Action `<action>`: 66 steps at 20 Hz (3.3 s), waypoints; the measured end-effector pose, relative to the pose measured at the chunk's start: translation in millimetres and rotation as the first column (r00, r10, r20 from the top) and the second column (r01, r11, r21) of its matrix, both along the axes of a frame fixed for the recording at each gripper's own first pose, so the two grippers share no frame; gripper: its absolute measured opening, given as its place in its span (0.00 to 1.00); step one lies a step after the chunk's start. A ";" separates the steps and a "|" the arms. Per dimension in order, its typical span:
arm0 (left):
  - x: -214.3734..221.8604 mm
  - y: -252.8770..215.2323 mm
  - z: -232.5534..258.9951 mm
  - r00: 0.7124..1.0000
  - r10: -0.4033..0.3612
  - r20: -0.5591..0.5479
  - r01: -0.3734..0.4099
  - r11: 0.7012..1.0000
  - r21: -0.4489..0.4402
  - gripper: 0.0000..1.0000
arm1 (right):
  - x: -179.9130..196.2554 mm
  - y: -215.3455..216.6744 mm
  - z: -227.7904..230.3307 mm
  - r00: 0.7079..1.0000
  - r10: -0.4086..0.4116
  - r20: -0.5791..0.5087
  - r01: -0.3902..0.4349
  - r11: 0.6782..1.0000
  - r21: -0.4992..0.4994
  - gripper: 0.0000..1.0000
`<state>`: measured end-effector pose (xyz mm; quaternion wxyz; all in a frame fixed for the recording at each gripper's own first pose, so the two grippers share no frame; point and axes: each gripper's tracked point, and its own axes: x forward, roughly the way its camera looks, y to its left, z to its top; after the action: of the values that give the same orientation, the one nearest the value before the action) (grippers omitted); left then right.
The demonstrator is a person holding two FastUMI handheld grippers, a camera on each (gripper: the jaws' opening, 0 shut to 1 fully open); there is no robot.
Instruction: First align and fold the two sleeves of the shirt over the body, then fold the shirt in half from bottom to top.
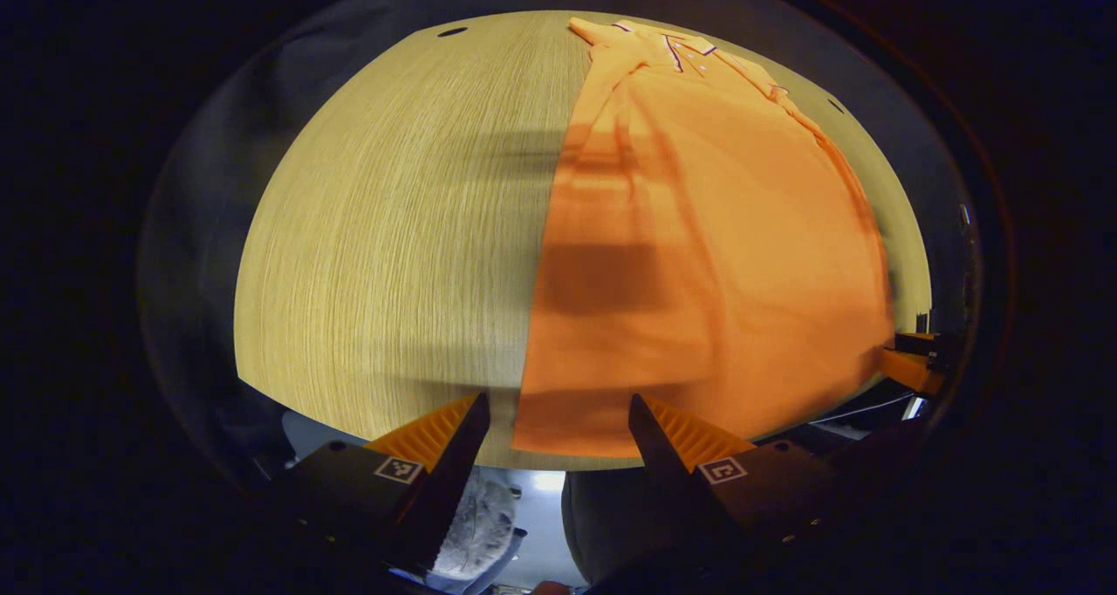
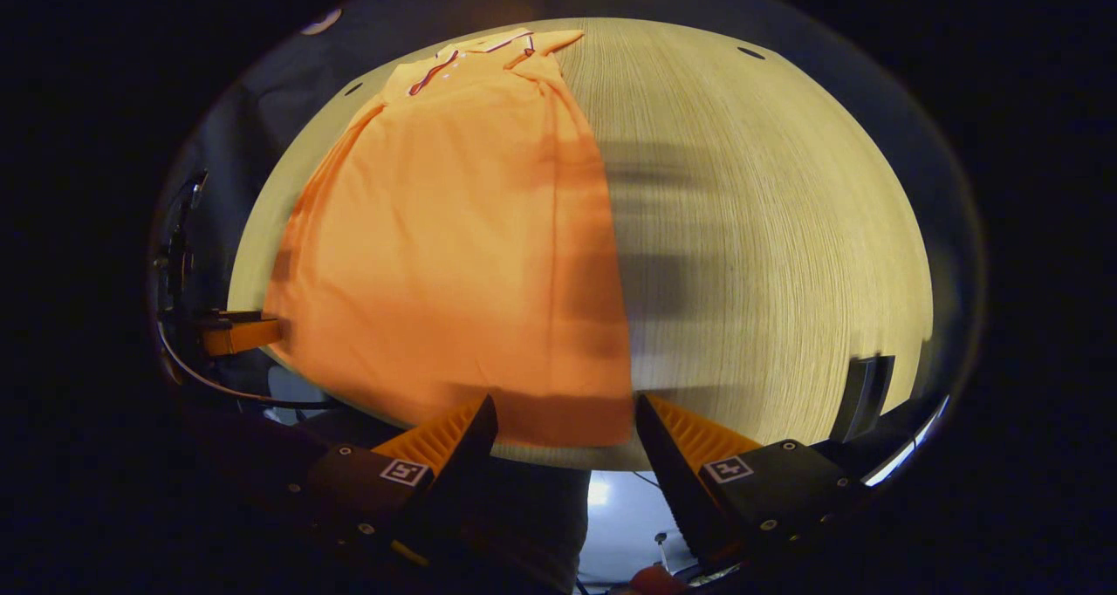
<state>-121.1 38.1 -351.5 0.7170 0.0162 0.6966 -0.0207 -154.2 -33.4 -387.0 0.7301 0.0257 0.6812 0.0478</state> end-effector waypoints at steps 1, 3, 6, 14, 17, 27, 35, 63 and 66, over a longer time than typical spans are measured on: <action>0.3 -3.8 0.8 1.000 -0.015 -0.007 0.015 1.000 -0.001 0.98 | -0.1 1.1 -0.4 1.000 0.004 -0.007 -0.004 1.000 -0.008 0.98; 1.3 -13.9 -1.5 0.999 -0.051 -0.011 0.051 0.999 -0.002 0.99 | -1.4 2.7 -1.5 0.999 0.027 -0.019 -0.028 0.999 -0.019 0.99; -0.9 -26.5 -2.2 0.997 -0.075 -0.024 0.075 0.997 -0.004 0.95 | -12.6 10.1 -0.7 0.993 0.089 -0.082 -0.091 0.996 -0.020 0.99; 9.0 -33.9 -2.4 0.998 -0.056 -0.021 0.056 0.998 -0.008 0.61 | 1.1 2.3 -5.3 0.998 0.011 -0.067 -0.018 0.995 -0.101 0.48; 7.3 -32.5 -5.8 0.998 -0.050 -0.045 0.049 0.999 -0.010 0.24 | 6.9 12.2 -6.1 0.999 0.041 -0.033 -0.044 0.995 -0.089 0.16; 50.3 -51.9 30.4 0.999 -0.018 0.029 0.022 0.989 -0.148 0.03 | 38.3 27.7 16.8 0.998 -0.047 0.037 0.047 0.999 0.022 0.06; 101.2 -45.8 55.7 0.994 -0.023 0.110 0.040 0.987 -0.157 0.03 | 91.4 26.6 44.5 0.988 -0.065 0.138 0.058 0.997 0.053 0.06; 364.3 -56.7 93.2 0.980 -0.039 0.197 0.088 0.964 -0.250 0.03 | 332.4 28.5 93.3 0.951 -0.038 0.308 0.017 0.997 0.070 0.05; 396.0 -55.0 89.0 0.977 -0.052 0.206 0.101 0.966 -0.239 0.02 | 358.3 29.7 85.5 0.952 -0.048 0.302 0.030 0.997 0.066 0.05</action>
<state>274.8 -16.9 -262.5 0.7779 -0.0448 0.6124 -0.1338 204.1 -3.8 -301.5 0.8257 0.0536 0.5586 0.0573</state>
